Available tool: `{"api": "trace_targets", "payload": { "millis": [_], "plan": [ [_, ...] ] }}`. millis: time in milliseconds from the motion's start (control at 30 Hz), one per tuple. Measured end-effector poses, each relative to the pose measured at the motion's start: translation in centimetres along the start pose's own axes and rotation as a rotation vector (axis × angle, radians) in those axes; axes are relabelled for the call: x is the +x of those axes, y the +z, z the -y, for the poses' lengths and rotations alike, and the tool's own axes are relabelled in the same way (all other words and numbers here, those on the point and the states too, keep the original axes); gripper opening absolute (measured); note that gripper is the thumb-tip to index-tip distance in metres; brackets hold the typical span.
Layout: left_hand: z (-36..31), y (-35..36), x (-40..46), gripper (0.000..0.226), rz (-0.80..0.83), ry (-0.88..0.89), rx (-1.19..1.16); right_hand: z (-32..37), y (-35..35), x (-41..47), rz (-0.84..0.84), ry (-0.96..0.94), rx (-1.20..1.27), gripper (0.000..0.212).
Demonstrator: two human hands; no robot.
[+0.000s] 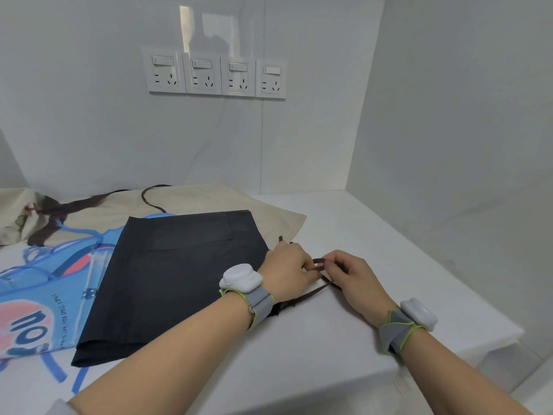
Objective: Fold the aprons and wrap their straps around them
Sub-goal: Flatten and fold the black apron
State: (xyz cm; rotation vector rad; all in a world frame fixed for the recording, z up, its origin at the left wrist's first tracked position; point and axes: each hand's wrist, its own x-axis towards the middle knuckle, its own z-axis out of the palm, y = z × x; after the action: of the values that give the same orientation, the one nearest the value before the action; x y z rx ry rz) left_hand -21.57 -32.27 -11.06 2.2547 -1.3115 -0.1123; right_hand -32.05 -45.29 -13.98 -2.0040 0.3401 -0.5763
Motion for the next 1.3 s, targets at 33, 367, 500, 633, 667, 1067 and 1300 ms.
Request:
{"api": "trace_targets", "payload": {
  "millis": [33, 367, 500, 633, 667, 1067, 1300],
  "plan": [
    [0.0, -0.4, 0.0, 0.022, -0.009, -0.019, -0.073, 0.1, 0.0, 0.0, -0.009, 0.003, 0.009, 0.021],
    [0.8, -8.4, -1.6, 0.029, -0.170, -0.132, -0.585, 0.6, -0.3, -0.5, -0.009, -0.012, 0.039, 0.037],
    [4.0, -11.9, -2.1, 0.027, -0.344, -0.094, 0.020, 0.6, -0.2, -0.5, 0.022, 0.028, -0.015, 0.036],
    [9.8, -12.3, -4.2, 0.025, -0.278, -0.288, 0.141, 0.6, -0.2, -0.5, -0.019, 0.092, -0.043, 0.041],
    [11.1, -11.9, -5.0, 0.026, -0.248, -0.337, 0.141, 0.6, -0.1, -0.5, -0.032, 0.102, -0.054, 0.040],
    [12.7, -8.6, -6.8, 0.023, -0.122, -0.332, 0.392, 0.5, 0.3, -0.5, -0.114, 0.127, -0.201, 0.034],
    [7.2, -6.1, -5.6, 0.027, -0.035, 0.024, 0.055, 1.2, 1.6, -0.8, 0.041, -0.073, -0.534, 0.014]
  ]
}}
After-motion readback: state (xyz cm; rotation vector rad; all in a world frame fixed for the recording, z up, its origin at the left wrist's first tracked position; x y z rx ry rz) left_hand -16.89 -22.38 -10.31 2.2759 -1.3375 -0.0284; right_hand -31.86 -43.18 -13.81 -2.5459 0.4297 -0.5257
